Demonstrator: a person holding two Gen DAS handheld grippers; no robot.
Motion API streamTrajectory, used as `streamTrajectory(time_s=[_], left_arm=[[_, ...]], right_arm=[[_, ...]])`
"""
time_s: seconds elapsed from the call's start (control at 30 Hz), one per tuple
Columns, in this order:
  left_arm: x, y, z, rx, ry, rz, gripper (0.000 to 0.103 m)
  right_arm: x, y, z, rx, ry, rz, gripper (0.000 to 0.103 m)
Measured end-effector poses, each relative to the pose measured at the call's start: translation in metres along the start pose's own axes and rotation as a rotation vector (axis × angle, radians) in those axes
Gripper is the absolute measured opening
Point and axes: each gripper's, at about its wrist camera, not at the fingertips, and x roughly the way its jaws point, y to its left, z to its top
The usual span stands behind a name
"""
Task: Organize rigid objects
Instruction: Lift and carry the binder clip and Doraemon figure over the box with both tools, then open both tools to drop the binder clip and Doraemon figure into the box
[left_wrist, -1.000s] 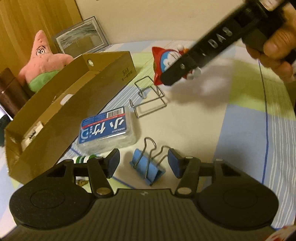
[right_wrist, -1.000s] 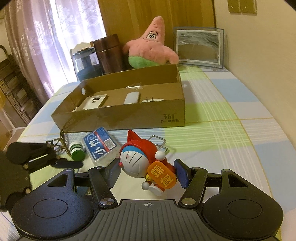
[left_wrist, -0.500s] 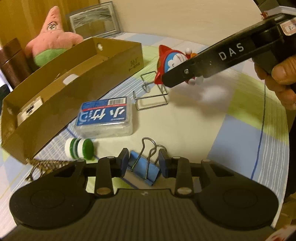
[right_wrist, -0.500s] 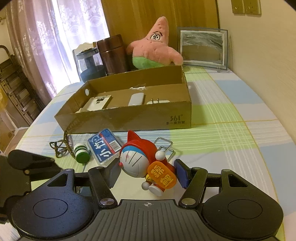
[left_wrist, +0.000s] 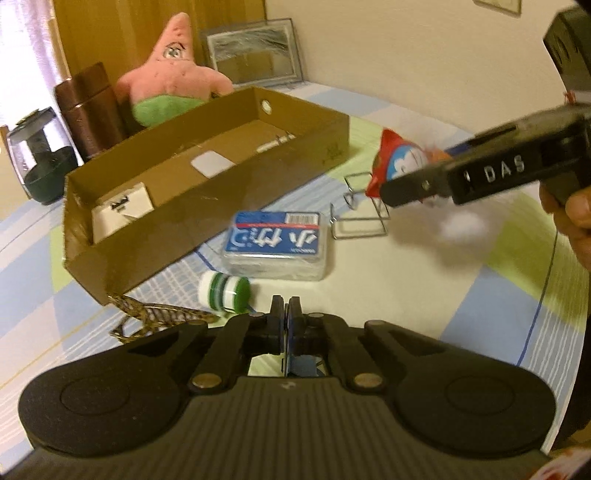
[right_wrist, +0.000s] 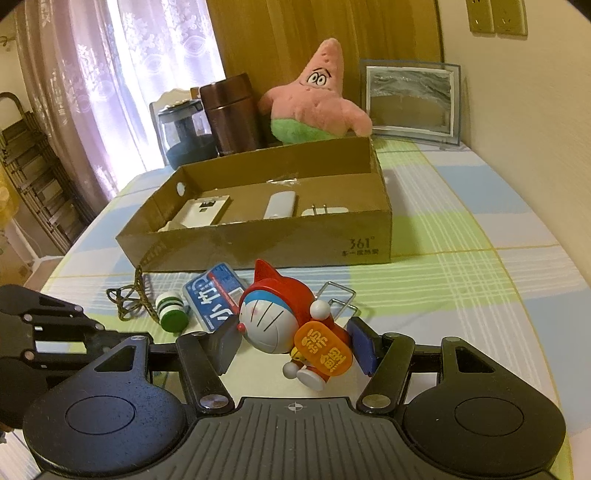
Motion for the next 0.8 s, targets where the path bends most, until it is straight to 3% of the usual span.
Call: streamTrajectory(time_s=[0.47,0.8], left_arm=[[-0.023,0.027,0.021,-0.153,-0.072,0.081,0.000],[-0.032,0.056,0.059,-0.277,-0.168,0.136,0.000]], right_arm=[[0.004,0.012,0.011,-0.014,-0.022,0.024,0.059],[0.008,0.018,0.045,-0.024,-0.081,0.039,0.059]])
